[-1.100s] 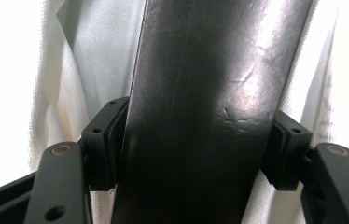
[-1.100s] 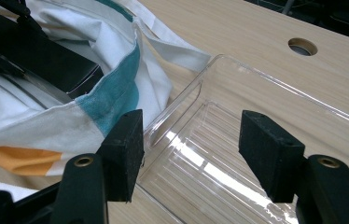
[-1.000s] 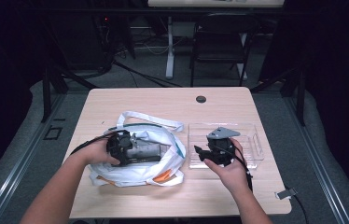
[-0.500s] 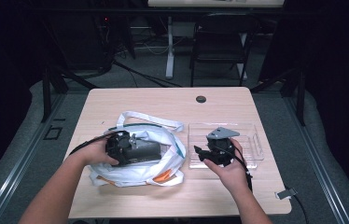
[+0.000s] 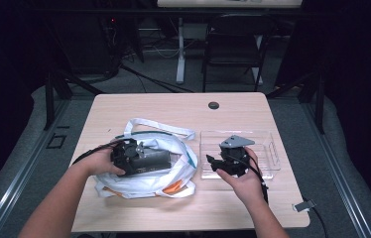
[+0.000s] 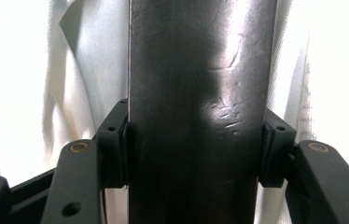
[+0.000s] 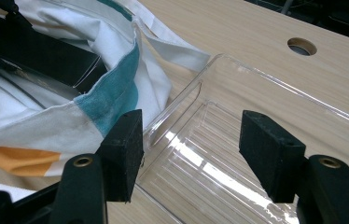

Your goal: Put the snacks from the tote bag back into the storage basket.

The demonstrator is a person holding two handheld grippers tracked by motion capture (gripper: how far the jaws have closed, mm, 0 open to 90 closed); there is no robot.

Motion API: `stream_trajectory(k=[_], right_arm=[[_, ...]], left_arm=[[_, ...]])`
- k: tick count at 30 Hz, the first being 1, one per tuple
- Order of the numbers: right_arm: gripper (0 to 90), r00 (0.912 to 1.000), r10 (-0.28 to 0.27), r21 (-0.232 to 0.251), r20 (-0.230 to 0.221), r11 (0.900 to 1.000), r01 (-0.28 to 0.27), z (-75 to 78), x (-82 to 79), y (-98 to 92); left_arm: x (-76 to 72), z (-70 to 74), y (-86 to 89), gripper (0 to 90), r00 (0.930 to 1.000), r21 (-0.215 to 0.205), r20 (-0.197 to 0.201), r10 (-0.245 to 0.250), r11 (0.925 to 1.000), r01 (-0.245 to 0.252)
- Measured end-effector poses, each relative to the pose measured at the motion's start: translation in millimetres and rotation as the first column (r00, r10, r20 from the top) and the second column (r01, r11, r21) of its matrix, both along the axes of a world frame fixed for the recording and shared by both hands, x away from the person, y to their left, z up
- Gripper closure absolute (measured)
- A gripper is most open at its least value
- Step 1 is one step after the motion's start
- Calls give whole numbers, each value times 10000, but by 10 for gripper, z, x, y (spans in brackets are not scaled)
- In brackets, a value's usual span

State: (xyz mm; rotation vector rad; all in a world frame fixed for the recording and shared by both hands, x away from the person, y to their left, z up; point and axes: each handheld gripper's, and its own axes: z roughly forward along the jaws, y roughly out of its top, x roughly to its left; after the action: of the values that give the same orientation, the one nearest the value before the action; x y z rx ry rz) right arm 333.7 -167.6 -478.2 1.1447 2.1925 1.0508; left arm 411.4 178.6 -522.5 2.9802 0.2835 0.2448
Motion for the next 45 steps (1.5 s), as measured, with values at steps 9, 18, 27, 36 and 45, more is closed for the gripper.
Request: stream_trajectory(k=[9,18,27,36,45], right_arm=[[398,10000,-10,28,-1,10000,10,1,-1,-4],[396,10000,-25,19,-35,10000,25,-2,2,-9],[394,10000,-34,31,-22,10000,34,0,4,-24],[396,10000,39,-25,-60,10000,-39,-12,9,-21],[397,9999,135,-95,64,9999,-134,-24,12,-17]], left_arm=[[-37,94,66,429,9997,-102,223,33,9999,-31],[-90,237,93,428,9991,-155,419,-30,9999,37],[-155,400,90,428,9981,-139,580,-184,9997,192],[-200,531,77,429,9975,-206,666,-234,9995,248],[-225,613,79,429,9983,-301,571,-144,9994,161]])
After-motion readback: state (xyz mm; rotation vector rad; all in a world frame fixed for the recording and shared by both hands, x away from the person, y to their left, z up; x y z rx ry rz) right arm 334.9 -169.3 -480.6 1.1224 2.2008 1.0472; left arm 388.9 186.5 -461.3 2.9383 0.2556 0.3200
